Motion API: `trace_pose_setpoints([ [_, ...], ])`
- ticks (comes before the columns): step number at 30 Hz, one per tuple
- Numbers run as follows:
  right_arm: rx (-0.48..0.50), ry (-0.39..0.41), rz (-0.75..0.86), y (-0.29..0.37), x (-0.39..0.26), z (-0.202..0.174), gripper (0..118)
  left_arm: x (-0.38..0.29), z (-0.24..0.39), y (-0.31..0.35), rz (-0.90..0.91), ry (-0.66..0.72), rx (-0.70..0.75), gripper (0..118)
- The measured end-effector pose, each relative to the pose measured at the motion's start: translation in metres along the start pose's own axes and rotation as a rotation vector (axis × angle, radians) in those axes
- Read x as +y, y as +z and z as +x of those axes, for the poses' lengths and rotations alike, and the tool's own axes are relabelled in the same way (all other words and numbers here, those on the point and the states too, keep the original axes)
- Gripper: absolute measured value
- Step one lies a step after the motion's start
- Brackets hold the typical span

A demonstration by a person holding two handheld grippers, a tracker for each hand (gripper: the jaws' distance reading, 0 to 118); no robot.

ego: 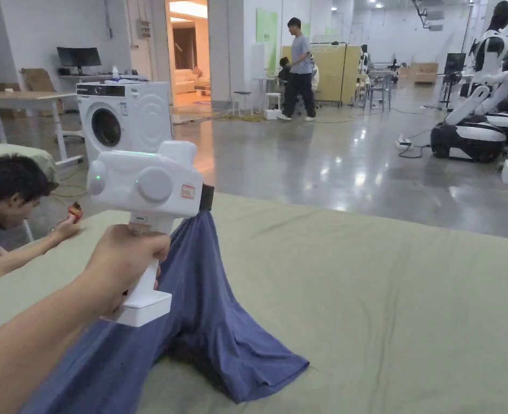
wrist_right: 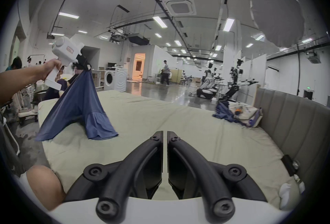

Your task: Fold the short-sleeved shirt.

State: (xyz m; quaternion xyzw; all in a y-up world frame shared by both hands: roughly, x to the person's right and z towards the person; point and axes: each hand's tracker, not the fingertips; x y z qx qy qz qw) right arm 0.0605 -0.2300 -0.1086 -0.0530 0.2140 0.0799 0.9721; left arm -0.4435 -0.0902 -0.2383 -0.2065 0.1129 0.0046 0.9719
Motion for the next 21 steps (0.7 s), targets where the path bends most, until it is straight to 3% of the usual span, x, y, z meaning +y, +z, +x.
trace_pose_setpoints([
  [11,-0.212,0.019,0.027,0.092,-0.003,0.084,5,0.052,0.291,-0.025,0.035,-0.096,-0.434,2],
  [17,-0.27,-0.017,-0.002,0.101,-0.021,0.114,5,0.011,0.436,-0.078,-0.064,-0.15,-0.553,2],
  [21,-0.271,-0.033,-0.041,0.091,-0.034,0.121,5,-0.038,0.497,-0.12,-0.149,-0.168,-0.579,2],
])
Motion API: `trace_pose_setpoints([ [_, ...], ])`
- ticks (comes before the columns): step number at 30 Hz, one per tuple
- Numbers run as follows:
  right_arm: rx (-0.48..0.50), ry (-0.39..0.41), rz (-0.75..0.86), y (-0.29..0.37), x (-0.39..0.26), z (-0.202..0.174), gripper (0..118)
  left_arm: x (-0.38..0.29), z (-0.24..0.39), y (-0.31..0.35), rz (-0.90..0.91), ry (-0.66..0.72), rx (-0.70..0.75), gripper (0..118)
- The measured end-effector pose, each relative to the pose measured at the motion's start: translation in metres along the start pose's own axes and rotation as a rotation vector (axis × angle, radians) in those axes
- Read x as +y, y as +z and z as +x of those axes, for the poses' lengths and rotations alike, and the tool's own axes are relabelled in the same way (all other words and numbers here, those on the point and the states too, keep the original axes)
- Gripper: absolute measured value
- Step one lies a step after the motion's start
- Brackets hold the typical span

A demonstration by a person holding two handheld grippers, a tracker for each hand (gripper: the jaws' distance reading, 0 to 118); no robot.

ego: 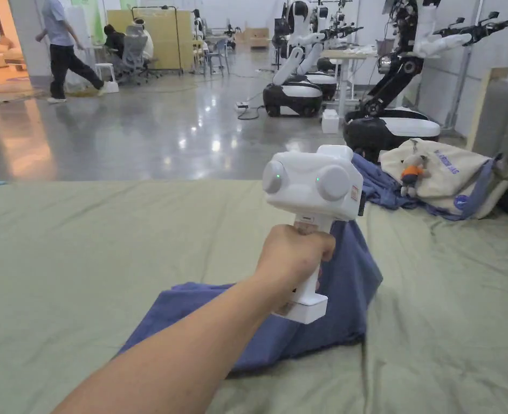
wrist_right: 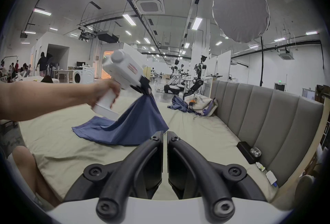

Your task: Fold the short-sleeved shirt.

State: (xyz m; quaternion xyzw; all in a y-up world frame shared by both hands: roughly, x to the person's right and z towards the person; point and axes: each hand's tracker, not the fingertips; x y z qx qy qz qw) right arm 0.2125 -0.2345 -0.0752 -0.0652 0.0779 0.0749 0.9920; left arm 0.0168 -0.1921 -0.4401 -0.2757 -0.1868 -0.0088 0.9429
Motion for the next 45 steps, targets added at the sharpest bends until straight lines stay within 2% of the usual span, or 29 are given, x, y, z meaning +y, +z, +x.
trace_pose_setpoints([
  [5,0.015,-0.004,-0.046,-0.012,-0.013,-0.002,5,-0.062,0.017,-0.059,-0.099,-0.038,0.041,2],
  [8,0.017,-0.002,-0.059,-0.017,-0.018,-0.004,5,-0.087,0.011,-0.071,-0.105,-0.038,0.032,5],
  [9,0.022,-0.003,-0.06,-0.017,-0.018,-0.004,5,-0.091,0.009,-0.072,-0.107,-0.031,0.025,23],
  [10,0.022,-0.002,-0.06,-0.019,-0.018,-0.004,5,-0.093,0.006,-0.069,-0.099,-0.018,0.026,80],
  [11,0.019,-0.001,-0.061,-0.02,-0.018,-0.005,5,-0.092,0.002,-0.065,-0.078,-0.018,0.033,108],
  [15,0.003,0.005,-0.05,-0.026,-0.014,-0.008,6,-0.076,-0.024,-0.005,0.135,-0.011,0.073,110],
  [19,-0.001,-0.015,0.011,-0.026,-0.001,-0.006,6,-0.076,-0.063,0.131,0.383,-0.061,0.058,110],
  [21,-0.022,-0.028,0.049,-0.023,0.005,-0.007,6,-0.103,-0.086,0.219,0.522,-0.1,0.163,110],
  [24,-0.043,-0.056,0.073,-0.016,0.009,-0.008,6,-0.16,-0.105,0.314,0.612,-0.147,0.374,118],
  [26,-0.052,-0.073,0.089,-0.011,0.006,-0.011,6,-0.21,-0.118,0.363,0.677,-0.105,0.467,118],
  [29,-0.066,-0.08,0.091,-0.01,-0.001,-0.016,6,-0.258,-0.129,0.397,0.622,-0.003,0.558,118],
  [30,-0.061,-0.078,0.079,-0.01,-0.003,-0.018,6,-0.268,-0.133,0.4,0.569,0.041,0.57,118],
  [31,-0.061,-0.082,0.077,-0.009,-0.007,-0.02,6,-0.277,-0.136,0.402,0.525,0.067,0.572,89],
  [32,-0.059,-0.09,0.077,-0.006,-0.012,-0.022,6,-0.288,-0.139,0.403,0.502,0.08,0.562,8],
  [33,-0.048,-0.099,0.075,-0.004,-0.015,-0.024,6,-0.291,-0.137,0.401,0.479,0.088,0.557,0],
  [34,-0.03,-0.104,0.071,-0.002,-0.018,-0.026,6,-0.295,-0.143,0.399,0.504,0.133,0.635,0],
  [36,-0.021,-0.086,0.074,-0.001,-0.024,-0.031,6,-0.302,-0.159,0.395,0.428,0.155,0.512,0],
  [39,-0.017,-0.048,0.078,-0.003,-0.029,-0.037,6,-0.318,-0.136,0.399,0.452,0.147,0.569,0],
  [45,-0.017,-0.066,0.057,-0.008,-0.033,-0.036,6,-0.316,-0.131,0.385,0.432,0.112,0.546,0],
])
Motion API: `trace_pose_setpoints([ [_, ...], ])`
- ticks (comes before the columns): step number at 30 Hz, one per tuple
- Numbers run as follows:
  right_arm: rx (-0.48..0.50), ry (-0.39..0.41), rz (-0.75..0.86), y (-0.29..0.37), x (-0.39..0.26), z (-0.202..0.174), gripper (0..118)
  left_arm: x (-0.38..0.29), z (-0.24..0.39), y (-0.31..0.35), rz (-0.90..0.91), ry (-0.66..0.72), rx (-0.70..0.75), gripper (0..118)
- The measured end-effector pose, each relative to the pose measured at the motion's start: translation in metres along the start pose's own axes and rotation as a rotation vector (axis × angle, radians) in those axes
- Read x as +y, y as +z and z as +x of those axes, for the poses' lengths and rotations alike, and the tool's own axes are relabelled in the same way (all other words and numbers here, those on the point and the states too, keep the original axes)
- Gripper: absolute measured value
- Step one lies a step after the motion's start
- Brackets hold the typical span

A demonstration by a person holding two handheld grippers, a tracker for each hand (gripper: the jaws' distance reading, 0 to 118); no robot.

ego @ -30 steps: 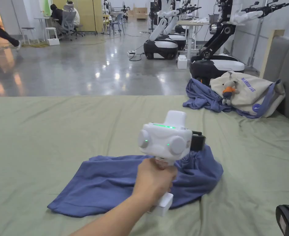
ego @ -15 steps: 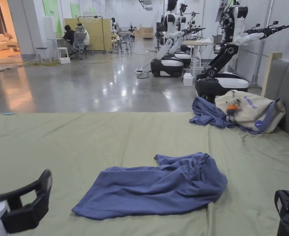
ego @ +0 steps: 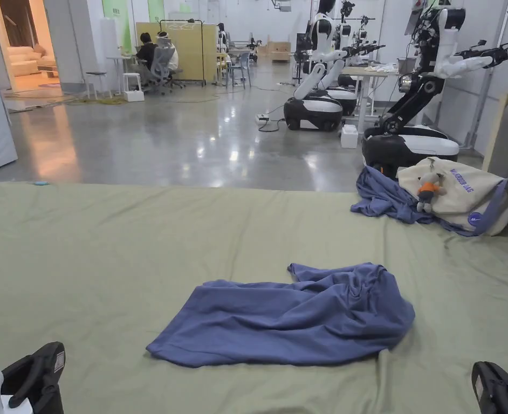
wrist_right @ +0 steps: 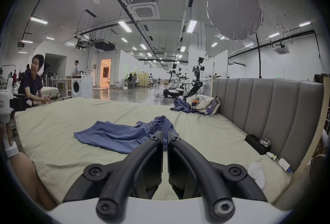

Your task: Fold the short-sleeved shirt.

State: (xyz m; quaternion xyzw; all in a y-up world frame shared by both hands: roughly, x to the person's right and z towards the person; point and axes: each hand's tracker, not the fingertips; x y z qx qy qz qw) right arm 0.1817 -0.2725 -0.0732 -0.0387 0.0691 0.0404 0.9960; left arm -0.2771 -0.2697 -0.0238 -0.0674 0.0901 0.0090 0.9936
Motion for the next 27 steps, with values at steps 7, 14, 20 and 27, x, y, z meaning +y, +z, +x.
trace_pose_setpoints([
  [7,-0.003,-0.004,-0.002,-0.003,0.004,0.003,6,0.032,-0.001,-0.066,-0.111,-0.061,-0.172,102],
  [14,0.009,0.015,-0.019,-0.007,0.003,0.002,6,0.0,0.012,-0.242,-0.517,-0.056,-0.293,118],
  [20,0.017,0.014,-0.046,-0.012,0.0,0.003,6,-0.04,0.004,-0.313,-0.761,0.051,-0.25,118],
  [27,0.029,0.014,-0.06,-0.015,-0.001,0.005,6,-0.052,0.023,-0.314,-0.851,-0.009,-0.235,118],
])
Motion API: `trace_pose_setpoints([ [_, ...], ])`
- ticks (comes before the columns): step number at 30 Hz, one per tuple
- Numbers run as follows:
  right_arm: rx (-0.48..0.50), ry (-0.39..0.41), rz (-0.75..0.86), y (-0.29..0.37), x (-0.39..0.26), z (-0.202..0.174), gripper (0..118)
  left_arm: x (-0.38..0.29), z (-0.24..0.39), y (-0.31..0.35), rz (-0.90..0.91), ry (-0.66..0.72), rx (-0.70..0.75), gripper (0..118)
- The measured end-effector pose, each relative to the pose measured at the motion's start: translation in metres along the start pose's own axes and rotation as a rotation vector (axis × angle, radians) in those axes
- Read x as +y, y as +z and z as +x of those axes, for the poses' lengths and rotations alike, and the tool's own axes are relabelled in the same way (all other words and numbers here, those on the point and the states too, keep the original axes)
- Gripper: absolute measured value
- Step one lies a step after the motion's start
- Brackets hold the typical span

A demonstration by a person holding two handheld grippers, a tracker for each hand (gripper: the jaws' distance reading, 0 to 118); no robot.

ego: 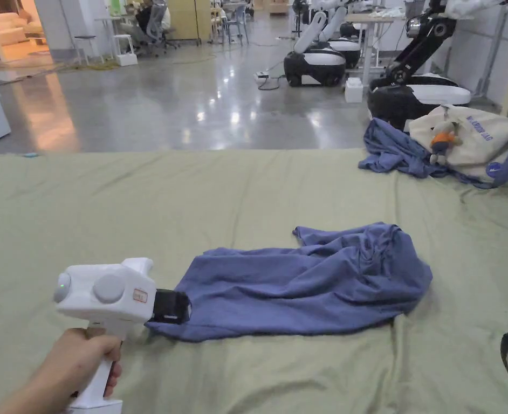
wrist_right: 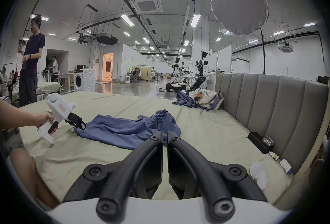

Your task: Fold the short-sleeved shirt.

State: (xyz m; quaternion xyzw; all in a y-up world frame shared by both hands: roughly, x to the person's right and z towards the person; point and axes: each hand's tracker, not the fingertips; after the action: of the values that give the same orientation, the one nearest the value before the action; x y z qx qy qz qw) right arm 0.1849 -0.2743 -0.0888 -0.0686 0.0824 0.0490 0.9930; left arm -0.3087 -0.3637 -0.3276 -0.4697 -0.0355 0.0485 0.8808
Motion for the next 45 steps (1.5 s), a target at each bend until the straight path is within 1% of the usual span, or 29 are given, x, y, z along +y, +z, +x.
trace_pose_setpoints([
  [3,-0.002,0.008,-0.004,0.0,0.0,-0.001,6,-0.006,0.011,-0.01,-0.076,-0.072,-0.013,115],
  [4,0.001,0.009,-0.004,0.0,0.0,-0.001,6,-0.009,0.024,-0.009,-0.045,-0.171,0.113,106],
  [5,0.002,0.01,-0.005,0.0,0.0,-0.001,6,-0.012,0.029,-0.005,-0.004,-0.204,0.098,102],
  [6,0.0,0.014,-0.007,-0.001,0.0,-0.002,6,-0.012,0.033,0.0,0.008,-0.212,0.064,90],
  [7,0.0,0.017,-0.009,-0.001,0.0,-0.002,6,-0.011,0.037,0.004,0.011,-0.21,0.055,62],
  [8,0.003,0.021,-0.01,-0.001,0.0,-0.003,6,-0.01,0.042,0.01,0.054,-0.226,0.111,27],
  [9,0.004,0.023,-0.009,0.0,0.0,-0.003,6,-0.009,0.043,0.015,0.078,-0.244,0.091,4],
  [12,0.009,0.028,-0.006,0.001,0.0,-0.004,6,-0.006,0.044,0.021,0.06,-0.234,0.017,4],
  [14,0.003,0.028,-0.005,0.001,-0.001,-0.004,6,-0.012,0.052,0.033,0.095,-0.225,0.061,3],
  [16,0.004,0.019,-0.01,0.0,-0.001,-0.002,6,-0.013,0.049,0.04,0.14,-0.166,0.022,4],
  [18,0.003,0.005,-0.028,-0.005,0.001,0.0,14,-0.011,0.051,0.048,0.18,-0.152,0.007,3],
  [19,0.009,-0.002,-0.047,-0.012,0.003,0.003,26,-0.01,0.052,0.05,0.169,-0.148,0.005,3],
  [20,0.028,0.014,-0.091,-0.024,0.007,0.006,52,-0.011,0.052,0.052,0.177,-0.132,-0.007,4],
  [21,0.066,0.024,-0.133,-0.038,0.011,0.01,88,-0.007,0.051,0.052,0.172,-0.123,-0.015,4],
  [22,0.112,0.033,-0.219,-0.063,0.015,0.016,112,-0.006,0.052,0.053,0.172,-0.124,-0.016,3],
  [23,0.124,0.026,-0.267,-0.083,0.014,0.022,118,-0.007,0.053,0.055,0.183,-0.127,-0.014,3],
  [26,0.085,0.046,-0.345,-0.148,0.007,0.035,118,-0.002,0.052,0.055,0.195,-0.13,-0.023,4],
  [29,0.085,0.001,-0.372,-0.216,-0.01,0.053,118,0.004,0.048,0.054,0.205,-0.112,-0.04,4],
  [31,0.119,0.004,-0.401,-0.256,-0.022,0.065,118,0.007,0.046,0.054,0.208,-0.105,-0.048,4],
  [33,0.179,-0.068,-0.493,-0.291,-0.037,0.074,118,0.011,0.043,0.051,0.208,-0.102,-0.046,4],
  [34,0.167,-0.086,-0.528,-0.305,-0.044,0.077,118,0.012,0.042,0.05,0.211,-0.1,-0.041,3],
  [36,0.13,-0.059,-0.535,-0.326,-0.051,0.073,118,0.016,0.039,0.048,0.21,-0.089,-0.053,4],
  [39,0.184,-0.055,-0.583,-0.346,-0.052,0.063,117,0.022,0.038,0.045,0.214,-0.081,-0.058,3],
  [40,0.209,-0.043,-0.616,-0.351,-0.051,0.06,112,0.024,0.038,0.043,0.214,-0.083,-0.056,4],
  [41,0.215,-0.035,-0.624,-0.353,-0.049,0.057,99,0.026,0.038,0.041,0.214,-0.085,-0.052,4],
  [42,0.213,-0.036,-0.606,-0.352,-0.048,0.054,67,0.028,0.038,0.039,0.209,-0.088,-0.049,4],
  [43,0.216,-0.033,-0.594,-0.352,-0.047,0.052,18,0.029,0.038,0.039,0.21,-0.086,-0.047,4],
  [44,0.208,-0.031,-0.598,-0.354,-0.044,0.049,9,0.031,0.037,0.039,0.211,-0.083,-0.049,4],
  [45,0.186,-0.058,-0.61,-0.354,-0.042,0.049,8,0.032,0.037,0.039,0.213,-0.079,-0.05,3],
])
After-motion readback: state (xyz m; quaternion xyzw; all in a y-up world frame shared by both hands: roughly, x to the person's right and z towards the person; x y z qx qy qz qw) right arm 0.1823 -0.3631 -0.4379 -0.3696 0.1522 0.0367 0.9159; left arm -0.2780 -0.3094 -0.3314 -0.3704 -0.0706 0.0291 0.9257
